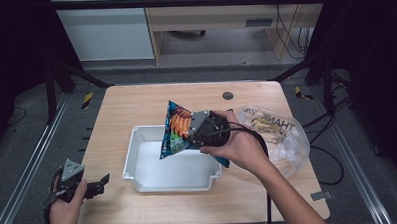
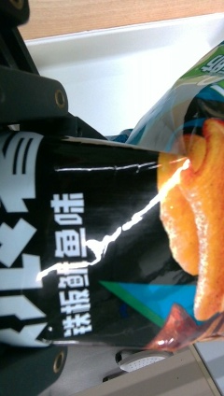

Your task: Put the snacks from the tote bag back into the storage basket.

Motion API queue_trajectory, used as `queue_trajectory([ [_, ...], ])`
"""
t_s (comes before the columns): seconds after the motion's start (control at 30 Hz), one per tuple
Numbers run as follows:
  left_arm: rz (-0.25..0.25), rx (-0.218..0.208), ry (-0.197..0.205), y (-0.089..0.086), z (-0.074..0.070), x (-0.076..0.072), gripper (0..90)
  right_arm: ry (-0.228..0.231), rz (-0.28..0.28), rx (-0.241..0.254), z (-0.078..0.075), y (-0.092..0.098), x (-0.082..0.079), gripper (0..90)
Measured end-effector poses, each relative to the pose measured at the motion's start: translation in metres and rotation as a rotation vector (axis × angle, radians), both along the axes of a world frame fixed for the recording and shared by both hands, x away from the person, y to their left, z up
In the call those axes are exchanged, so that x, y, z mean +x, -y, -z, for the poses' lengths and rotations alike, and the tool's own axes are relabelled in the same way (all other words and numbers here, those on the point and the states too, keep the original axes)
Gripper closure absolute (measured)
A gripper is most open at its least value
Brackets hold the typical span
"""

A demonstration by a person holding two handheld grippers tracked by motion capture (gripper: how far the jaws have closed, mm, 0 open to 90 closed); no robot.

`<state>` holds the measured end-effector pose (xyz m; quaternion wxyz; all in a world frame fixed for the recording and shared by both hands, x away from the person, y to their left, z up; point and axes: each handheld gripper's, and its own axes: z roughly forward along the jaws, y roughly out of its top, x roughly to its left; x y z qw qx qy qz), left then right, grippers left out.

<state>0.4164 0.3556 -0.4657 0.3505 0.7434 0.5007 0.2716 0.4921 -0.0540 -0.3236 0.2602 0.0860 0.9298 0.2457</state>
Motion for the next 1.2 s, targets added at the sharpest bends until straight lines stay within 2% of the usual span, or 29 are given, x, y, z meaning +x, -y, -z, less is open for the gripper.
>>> queue_trajectory([
  [0.63,-0.009,0.003,0.007,0.000,0.000,0.000,3.3,-0.011,-0.018,-0.002,0.009,-0.017,0.009,36.8],
  [0.8,-0.012,-0.005,0.006,-0.002,0.000,0.000,3.2,-0.022,-0.030,-0.017,0.014,-0.026,0.012,36.8],
  [0.93,-0.007,-0.001,0.005,-0.001,0.000,0.000,3.2,-0.029,-0.049,0.000,0.018,-0.035,0.015,36.8],
  [1.2,-0.009,0.001,0.006,-0.001,0.000,0.000,3.3,-0.034,-0.065,-0.003,0.027,-0.047,0.019,36.8],
])
